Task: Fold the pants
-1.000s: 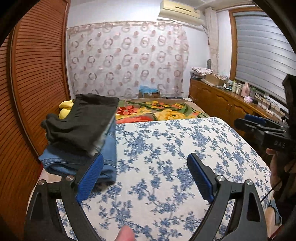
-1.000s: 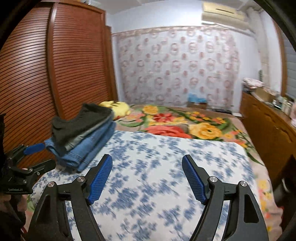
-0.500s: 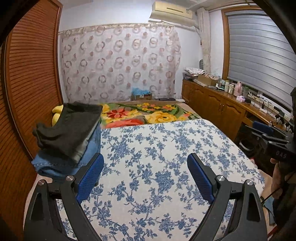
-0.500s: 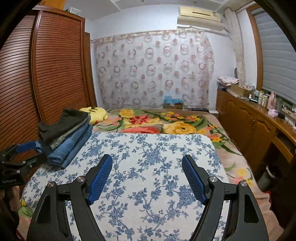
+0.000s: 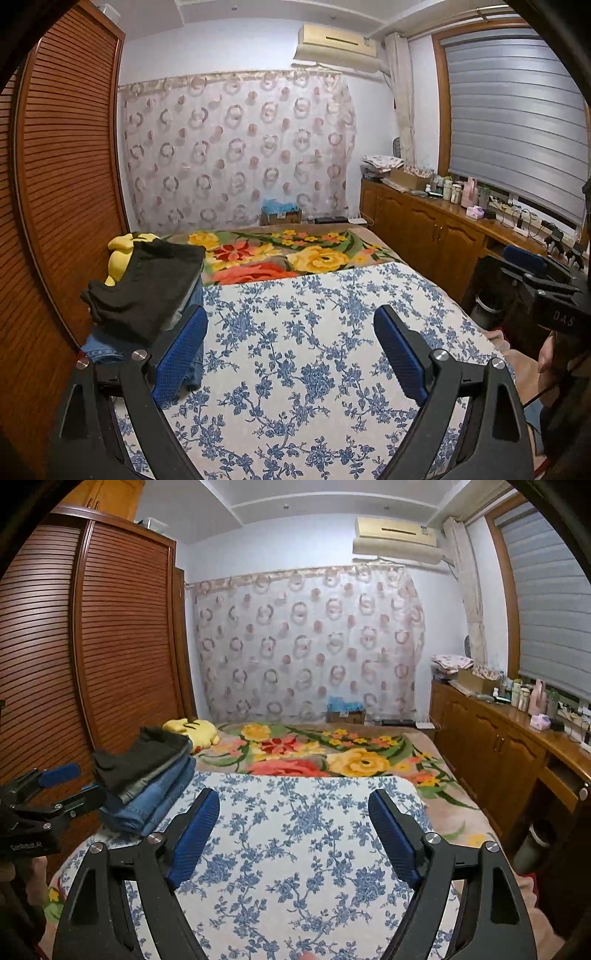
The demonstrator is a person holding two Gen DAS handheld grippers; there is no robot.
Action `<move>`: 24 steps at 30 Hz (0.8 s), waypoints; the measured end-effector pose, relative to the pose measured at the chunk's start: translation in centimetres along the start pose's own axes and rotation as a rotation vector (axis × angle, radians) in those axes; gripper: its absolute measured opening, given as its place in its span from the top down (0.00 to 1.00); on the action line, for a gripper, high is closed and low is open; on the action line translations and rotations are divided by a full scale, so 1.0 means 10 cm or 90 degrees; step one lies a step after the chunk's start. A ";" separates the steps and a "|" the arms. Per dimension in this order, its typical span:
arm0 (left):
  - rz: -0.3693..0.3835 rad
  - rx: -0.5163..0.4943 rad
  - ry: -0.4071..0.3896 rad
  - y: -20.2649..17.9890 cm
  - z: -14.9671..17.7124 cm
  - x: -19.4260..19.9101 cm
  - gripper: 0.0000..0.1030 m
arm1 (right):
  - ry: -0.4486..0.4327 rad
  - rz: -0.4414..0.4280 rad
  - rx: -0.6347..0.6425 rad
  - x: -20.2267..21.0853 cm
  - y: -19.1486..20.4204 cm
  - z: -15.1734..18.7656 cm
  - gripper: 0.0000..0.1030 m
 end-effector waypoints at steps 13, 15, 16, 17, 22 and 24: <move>-0.010 0.008 -0.015 0.05 -0.04 0.12 0.11 | -0.015 0.008 0.008 -0.04 -0.05 0.07 0.17; -0.009 0.008 -0.015 0.04 -0.04 0.12 0.11 | -0.015 0.009 0.009 -0.05 -0.03 0.06 0.17; -0.010 0.008 -0.015 0.05 -0.04 0.12 0.11 | -0.015 0.008 0.009 -0.06 -0.04 0.06 0.17; -0.010 0.008 -0.015 0.05 -0.04 0.12 0.11 | -0.015 0.010 0.009 -0.06 -0.04 0.06 0.17; -0.010 0.009 -0.014 0.05 -0.04 0.12 0.11 | -0.015 0.012 0.009 -0.07 -0.06 0.04 0.17; -0.010 0.009 -0.013 0.05 -0.04 0.12 0.11 | -0.015 0.012 0.009 -0.08 -0.06 0.04 0.17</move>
Point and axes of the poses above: each gripper's, at about its wrist camera, not at the fingertips, and x roughly against the way its jaws point, y to its left, z to its underside, the point moved 7 cm from there along -x, roughly the way its jaws point, and after that the axes turned 11 degrees about -x, right-handed, at the moved point
